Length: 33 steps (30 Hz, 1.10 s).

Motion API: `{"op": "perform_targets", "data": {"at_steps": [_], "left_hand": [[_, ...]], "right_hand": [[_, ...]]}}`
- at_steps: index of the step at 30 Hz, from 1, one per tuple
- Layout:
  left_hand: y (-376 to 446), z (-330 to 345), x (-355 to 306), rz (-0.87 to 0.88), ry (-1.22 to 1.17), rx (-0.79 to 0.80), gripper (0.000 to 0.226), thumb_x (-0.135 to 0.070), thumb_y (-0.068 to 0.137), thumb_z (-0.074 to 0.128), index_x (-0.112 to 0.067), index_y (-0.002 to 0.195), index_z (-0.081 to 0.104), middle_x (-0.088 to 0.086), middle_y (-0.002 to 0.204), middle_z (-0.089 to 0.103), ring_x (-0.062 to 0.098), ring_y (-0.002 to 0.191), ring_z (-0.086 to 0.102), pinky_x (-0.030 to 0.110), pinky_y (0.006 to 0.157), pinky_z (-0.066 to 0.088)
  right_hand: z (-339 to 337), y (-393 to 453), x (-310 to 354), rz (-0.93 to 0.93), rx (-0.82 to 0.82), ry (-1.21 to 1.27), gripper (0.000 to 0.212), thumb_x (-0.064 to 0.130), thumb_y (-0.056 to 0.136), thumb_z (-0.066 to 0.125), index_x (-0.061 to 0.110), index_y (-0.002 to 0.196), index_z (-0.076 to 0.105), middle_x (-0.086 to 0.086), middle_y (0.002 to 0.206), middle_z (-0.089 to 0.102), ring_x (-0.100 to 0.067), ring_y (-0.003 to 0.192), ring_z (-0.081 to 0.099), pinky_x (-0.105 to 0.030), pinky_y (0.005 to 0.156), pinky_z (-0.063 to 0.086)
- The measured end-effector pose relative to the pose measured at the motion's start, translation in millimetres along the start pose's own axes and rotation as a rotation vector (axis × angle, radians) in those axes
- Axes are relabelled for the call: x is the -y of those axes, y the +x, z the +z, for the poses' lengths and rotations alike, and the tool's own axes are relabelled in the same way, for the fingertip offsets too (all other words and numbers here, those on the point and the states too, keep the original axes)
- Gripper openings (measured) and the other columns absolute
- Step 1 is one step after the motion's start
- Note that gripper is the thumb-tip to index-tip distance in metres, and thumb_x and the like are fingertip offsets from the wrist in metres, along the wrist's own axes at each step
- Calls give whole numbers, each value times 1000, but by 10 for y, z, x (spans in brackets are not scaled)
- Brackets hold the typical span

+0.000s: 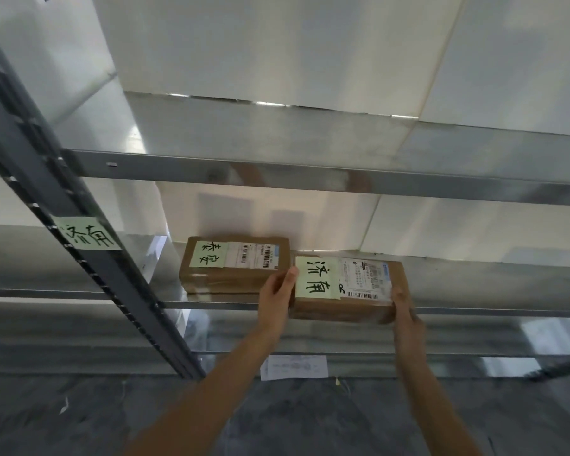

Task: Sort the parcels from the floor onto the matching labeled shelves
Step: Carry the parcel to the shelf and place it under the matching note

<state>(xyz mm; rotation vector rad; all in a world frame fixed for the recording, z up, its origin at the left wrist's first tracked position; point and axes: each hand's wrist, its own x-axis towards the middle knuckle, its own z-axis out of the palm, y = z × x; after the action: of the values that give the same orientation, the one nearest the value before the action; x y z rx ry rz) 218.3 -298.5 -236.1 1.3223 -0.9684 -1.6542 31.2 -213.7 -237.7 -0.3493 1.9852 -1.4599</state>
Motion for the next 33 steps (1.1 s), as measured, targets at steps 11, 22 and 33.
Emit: {"op": "perform_targets", "data": {"at_steps": [11, 22, 33], "left_hand": [[383, 664, 217, 63, 74, -24, 37, -8, 104, 42, -8, 139, 53, 7, 125, 63, 12, 103, 62, 3, 72, 49], [722, 595, 497, 104, 151, -40, 41, -9, 103, 47, -7, 144, 48, 16, 136, 61, 23, 123, 56, 12, 93, 47], [879, 506, 472, 156, 192, 23, 42, -20, 103, 49, -7, 143, 49, 12, 135, 61, 15, 119, 55, -1, 79, 46]], "right_hand": [[40, 873, -25, -63, 20, -130, 38, 44, 102, 50, 11, 95, 68, -11, 88, 67, -11, 68, 56, -21, 57, 42], [220, 1142, -312, -17, 67, -67, 38, 40, 101, 55, 7, 106, 71, -8, 89, 68, -17, 75, 61, -20, 60, 46], [340, 1318, -410, 4, 91, -77, 56, 52, 100, 50, 3, 121, 65, -14, 114, 68, -27, 100, 62, -24, 66, 45]]}}
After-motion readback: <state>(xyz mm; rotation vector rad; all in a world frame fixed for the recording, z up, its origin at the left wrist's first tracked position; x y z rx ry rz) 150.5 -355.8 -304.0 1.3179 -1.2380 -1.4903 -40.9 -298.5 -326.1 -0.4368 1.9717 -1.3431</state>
